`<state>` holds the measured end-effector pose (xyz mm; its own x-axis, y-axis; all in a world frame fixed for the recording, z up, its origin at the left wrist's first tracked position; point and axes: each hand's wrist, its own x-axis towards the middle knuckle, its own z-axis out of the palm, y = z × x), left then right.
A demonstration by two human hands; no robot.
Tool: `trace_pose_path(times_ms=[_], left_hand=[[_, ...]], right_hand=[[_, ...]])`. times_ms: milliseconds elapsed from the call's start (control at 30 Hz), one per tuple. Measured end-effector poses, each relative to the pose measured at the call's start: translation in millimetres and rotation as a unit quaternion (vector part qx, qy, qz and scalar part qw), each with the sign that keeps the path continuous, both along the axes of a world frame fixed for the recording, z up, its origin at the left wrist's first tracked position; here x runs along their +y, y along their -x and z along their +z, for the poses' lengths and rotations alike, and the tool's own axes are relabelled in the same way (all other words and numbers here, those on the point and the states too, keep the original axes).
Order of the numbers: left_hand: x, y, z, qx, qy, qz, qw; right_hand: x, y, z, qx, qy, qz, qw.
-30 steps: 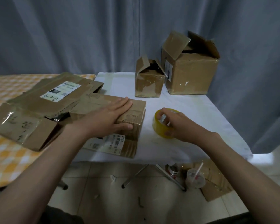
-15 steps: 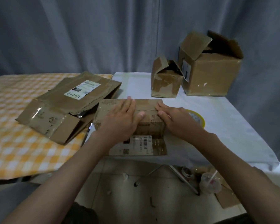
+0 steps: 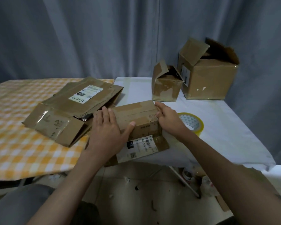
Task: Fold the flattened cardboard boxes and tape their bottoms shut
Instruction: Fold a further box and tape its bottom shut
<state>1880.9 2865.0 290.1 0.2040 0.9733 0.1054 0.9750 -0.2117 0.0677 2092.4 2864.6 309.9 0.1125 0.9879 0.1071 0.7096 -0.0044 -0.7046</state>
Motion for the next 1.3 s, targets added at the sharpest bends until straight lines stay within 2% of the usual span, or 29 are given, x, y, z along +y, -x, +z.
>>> trace_pose_path(times_ms=[133,233,367,500,600,700,767,867,933,1033,1100,1167,1300], left_hand=[[-4.0,-1.4,-0.5,-0.015,-0.021,-0.014,1.000],[-0.7,-0.5,-2.6,-0.026,-0.028,-0.019,0.999],[-0.5,-3.1,0.2,-0.011,-0.032,-0.053,0.998],[0.7,-8.7,9.5,0.010,-0.039,-0.076,0.996],[2.3,-23.0,24.0,-0.052,-0.017,-0.140,0.989],[6.4,-45.1,45.8,-0.158,0.000,-0.206,0.966],[16.1,-61.1,58.1,-0.190,-0.002,-0.227,0.955],[33.7,-83.3,70.4,-0.218,-0.009,-0.242,0.945],[41.4,-94.8,68.5,-0.267,-0.022,-0.239,0.933],[45.4,-105.0,53.6,-0.361,-0.040,-0.211,0.907],[47.5,-106.7,44.6,-0.389,-0.033,-0.195,0.900],[48.9,-107.2,43.0,-0.384,-0.026,-0.195,0.902],[42.9,-109.1,47.0,-0.377,-0.060,-0.242,0.892]], right_hand=[[-0.9,1.8,10.7,-0.028,-0.021,-0.001,0.999],[-11.4,-13.7,21.2,-0.060,-0.054,-0.045,0.996],[-36.6,-47.7,25.6,-0.144,0.016,-0.122,0.982],[-58.6,-66.6,-2.2,-0.198,0.062,-0.115,0.972],[-55.2,-72.1,-11.8,-0.244,0.031,-0.083,0.966],[-51.0,-74.1,-9.4,-0.240,0.007,-0.054,0.969],[-50.6,-73.7,-8.2,-0.242,-0.004,-0.057,0.969],[-49.3,-76.6,-3.3,-0.209,-0.057,-0.116,0.969],[-50.1,-82.5,5.5,-0.126,-0.083,-0.145,0.978],[-54.1,-91.9,11.6,-0.019,-0.130,-0.143,0.981],[-58.0,-94.4,12.7,0.026,-0.156,-0.121,0.980],[-60.7,-95.7,11.7,0.045,-0.177,-0.088,0.979],[-61.4,-91.6,8.4,0.020,-0.186,-0.045,0.981]])
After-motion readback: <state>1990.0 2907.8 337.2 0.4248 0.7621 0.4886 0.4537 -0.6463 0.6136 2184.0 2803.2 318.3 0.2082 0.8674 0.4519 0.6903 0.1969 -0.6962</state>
